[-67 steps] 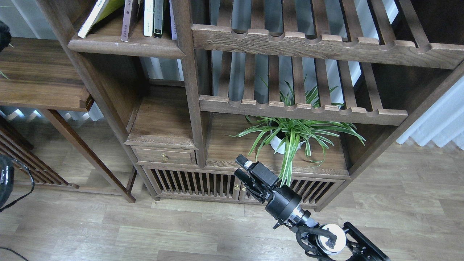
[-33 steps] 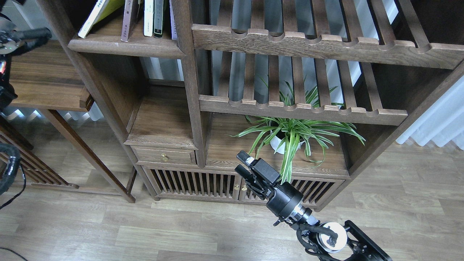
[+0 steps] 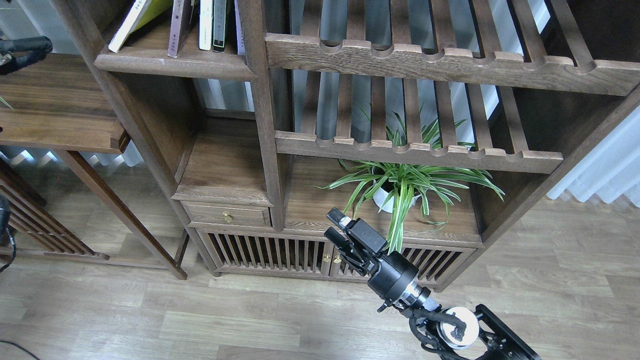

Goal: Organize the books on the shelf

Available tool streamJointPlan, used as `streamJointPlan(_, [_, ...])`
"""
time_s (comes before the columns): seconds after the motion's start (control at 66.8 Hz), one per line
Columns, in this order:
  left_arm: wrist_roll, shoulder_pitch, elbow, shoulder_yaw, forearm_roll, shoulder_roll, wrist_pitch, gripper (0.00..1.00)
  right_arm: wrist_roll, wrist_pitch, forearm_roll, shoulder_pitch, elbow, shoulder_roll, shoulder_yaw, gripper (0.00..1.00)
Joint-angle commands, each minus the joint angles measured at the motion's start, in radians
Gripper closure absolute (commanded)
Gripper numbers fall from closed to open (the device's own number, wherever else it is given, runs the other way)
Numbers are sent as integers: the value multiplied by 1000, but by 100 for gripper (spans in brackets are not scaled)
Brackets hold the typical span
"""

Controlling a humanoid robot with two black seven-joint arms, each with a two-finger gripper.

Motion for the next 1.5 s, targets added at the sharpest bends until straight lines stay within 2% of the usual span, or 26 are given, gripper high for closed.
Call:
streamJointPlan(0.0, [-41, -61, 101, 55, -1, -30, 0, 100, -1, 0, 0, 2, 2, 0, -7, 7])
streamJointPlan(0.345, [-110, -112, 242, 143, -1, -117, 0, 100, -1, 0, 0, 2, 13, 0, -10, 7])
streamJointPlan(0.719, [-111, -197, 471, 163, -13, -205, 50, 100, -1, 0, 0, 0, 14, 0, -10, 7])
streamJointPlan(1.109, [-111, -197, 497, 190, -53, -248, 137, 100, -1, 0, 0, -3, 28, 0, -10, 7])
streamJointPlan(1.273, [-111, -197, 498, 232, -65, -243, 142, 100, -1, 0, 0, -8, 40, 0, -8, 7])
streamJointPlan(1.423, [-111, -198, 495, 249, -84, -243, 142, 96, -1, 0, 0, -15, 42, 0, -7, 7])
streamJointPlan(1.483, [-107, -198, 494, 259, -90, -249, 143, 92, -1, 0, 0, -18, 42, 0, -7, 7])
